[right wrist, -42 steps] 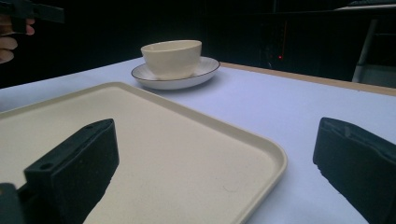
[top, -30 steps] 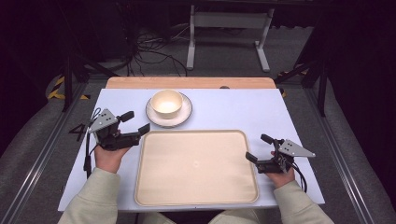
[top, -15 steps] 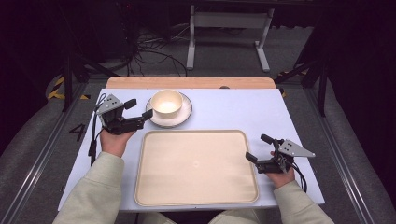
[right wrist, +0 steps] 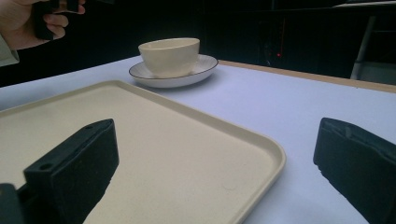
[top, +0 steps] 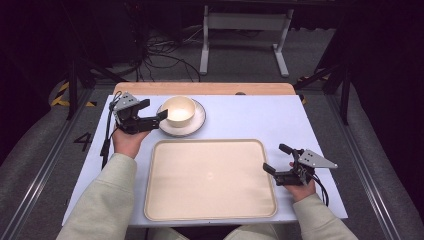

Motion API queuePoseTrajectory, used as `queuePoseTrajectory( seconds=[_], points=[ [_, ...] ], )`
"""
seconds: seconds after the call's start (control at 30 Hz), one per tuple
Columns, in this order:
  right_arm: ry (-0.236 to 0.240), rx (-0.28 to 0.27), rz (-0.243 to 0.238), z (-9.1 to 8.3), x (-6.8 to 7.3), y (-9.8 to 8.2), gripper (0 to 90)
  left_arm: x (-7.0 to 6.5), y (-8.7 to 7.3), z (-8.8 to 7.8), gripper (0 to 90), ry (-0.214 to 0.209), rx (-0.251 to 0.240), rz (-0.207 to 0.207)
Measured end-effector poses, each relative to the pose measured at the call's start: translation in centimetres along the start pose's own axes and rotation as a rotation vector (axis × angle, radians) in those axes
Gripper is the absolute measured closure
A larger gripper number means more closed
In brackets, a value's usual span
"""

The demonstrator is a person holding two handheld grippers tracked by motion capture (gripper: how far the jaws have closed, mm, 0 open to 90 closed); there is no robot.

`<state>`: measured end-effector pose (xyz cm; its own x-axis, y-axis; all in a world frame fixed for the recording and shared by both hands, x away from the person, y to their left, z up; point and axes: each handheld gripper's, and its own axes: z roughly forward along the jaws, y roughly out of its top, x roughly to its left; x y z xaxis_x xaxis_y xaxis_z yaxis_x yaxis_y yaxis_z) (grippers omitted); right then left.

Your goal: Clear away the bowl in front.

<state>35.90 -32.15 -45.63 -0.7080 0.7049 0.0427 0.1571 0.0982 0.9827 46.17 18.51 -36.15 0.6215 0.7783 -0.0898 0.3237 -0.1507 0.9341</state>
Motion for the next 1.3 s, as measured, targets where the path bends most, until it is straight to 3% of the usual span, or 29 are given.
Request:
queuePoseTrajectory(
  seconds=[0.6, 0.73, 0.8, 0.97, 1.13, 1.3],
  points=[
    [0.004, -0.002, -0.002, 0.0, 0.0, 0.0, 0.4, 1.2, 1.2, 2.7, 16.6, 0.041, 0.032, -0.046],
    [0.003, -0.004, -0.001, 0.0, 0.0, 0.0, 0.4, 1.6, 1.5, 3.2, 15.7, 0.092, 0.070, -0.069],
    [0.002, -0.006, -0.001, 0.0, 0.0, 0.0, 0.4, 2.0, 1.7, 3.6, 18.8, 0.071, 0.096, -0.086],
    [0.001, -0.007, 0.001, 0.0, 0.0, 0.0, 0.4, 2.7, 2.1, 4.9, 20.9, 0.082, 0.204, -0.115],
    [0.001, -0.007, 0.002, 0.0, 0.0, 0.0, 0.4, 3.5, 2.1, 5.8, 28.3, 0.094, 0.248, -0.176],
    [0.001, -0.007, 0.002, 0.0, 0.0, 0.0, 0.4, 4.0, 1.9, 6.6, 32.2, 0.109, 0.285, -0.207]
  ],
)
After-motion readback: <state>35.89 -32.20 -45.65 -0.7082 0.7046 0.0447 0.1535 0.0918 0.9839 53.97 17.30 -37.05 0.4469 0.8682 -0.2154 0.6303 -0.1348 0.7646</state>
